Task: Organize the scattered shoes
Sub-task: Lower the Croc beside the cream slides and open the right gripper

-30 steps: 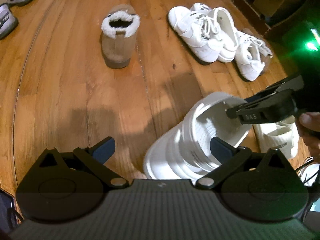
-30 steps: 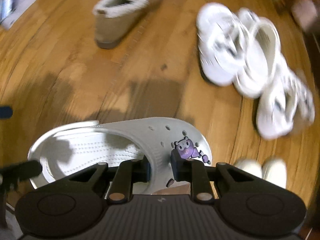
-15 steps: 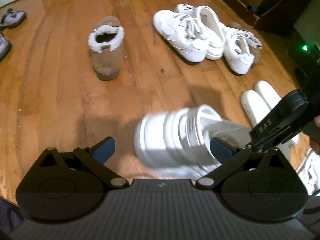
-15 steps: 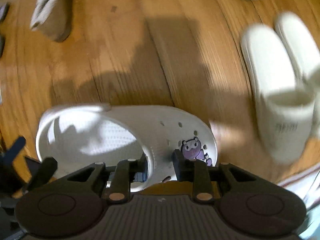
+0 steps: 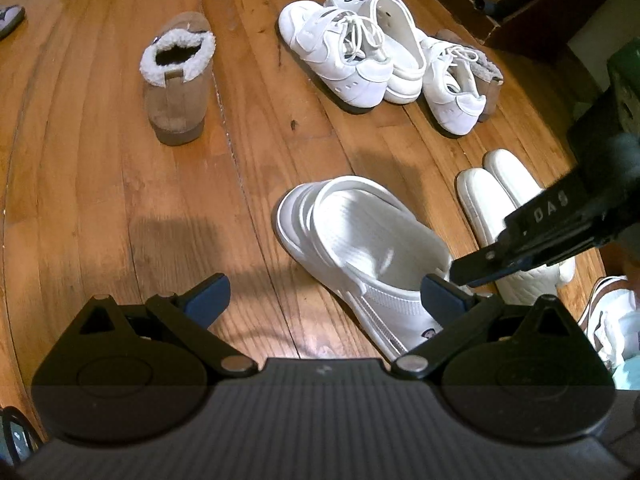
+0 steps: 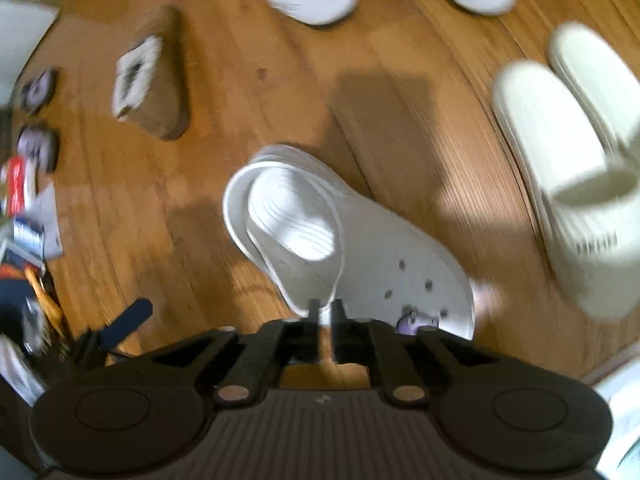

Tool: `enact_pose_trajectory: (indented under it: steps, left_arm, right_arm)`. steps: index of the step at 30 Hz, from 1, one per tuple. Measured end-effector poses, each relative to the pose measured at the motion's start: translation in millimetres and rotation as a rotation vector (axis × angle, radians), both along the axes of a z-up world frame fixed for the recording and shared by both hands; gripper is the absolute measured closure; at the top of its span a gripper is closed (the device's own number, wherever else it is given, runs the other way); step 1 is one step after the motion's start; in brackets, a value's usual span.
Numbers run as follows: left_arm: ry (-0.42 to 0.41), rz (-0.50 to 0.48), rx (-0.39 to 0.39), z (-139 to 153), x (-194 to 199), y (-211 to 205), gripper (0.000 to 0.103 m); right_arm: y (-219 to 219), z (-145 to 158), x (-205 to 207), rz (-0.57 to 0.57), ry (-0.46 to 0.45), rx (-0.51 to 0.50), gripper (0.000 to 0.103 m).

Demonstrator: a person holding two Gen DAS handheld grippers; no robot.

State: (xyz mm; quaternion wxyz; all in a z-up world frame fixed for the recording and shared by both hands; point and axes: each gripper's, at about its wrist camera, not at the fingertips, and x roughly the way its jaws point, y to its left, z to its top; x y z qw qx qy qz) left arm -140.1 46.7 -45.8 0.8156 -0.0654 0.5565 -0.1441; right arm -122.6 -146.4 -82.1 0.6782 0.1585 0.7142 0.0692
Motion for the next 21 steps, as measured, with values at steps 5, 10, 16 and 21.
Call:
enact_pose_trajectory:
  steps: [5,10,16,21]
  left_arm:
    - [0.039,0.019,-0.013,-11,2,6,0.000]
    - [0.119,0.041,-0.057,-31,7,12,0.000]
    - [0.144,0.043,-0.079,-40,9,12,0.000]
    - [0.165,0.047,-0.116,-47,13,14,0.000]
  right_arm:
    - [-5,-6,-16,0.199,-0.207,-0.054,0.045]
    - [3,-1,-41,0.388,-0.387,-0.057,0.037]
    - [5,-1,-50,0.479,-0.486,-0.061,0.030]
    - [13,-6,-66,0.566,-0.587,-0.131,0.030]
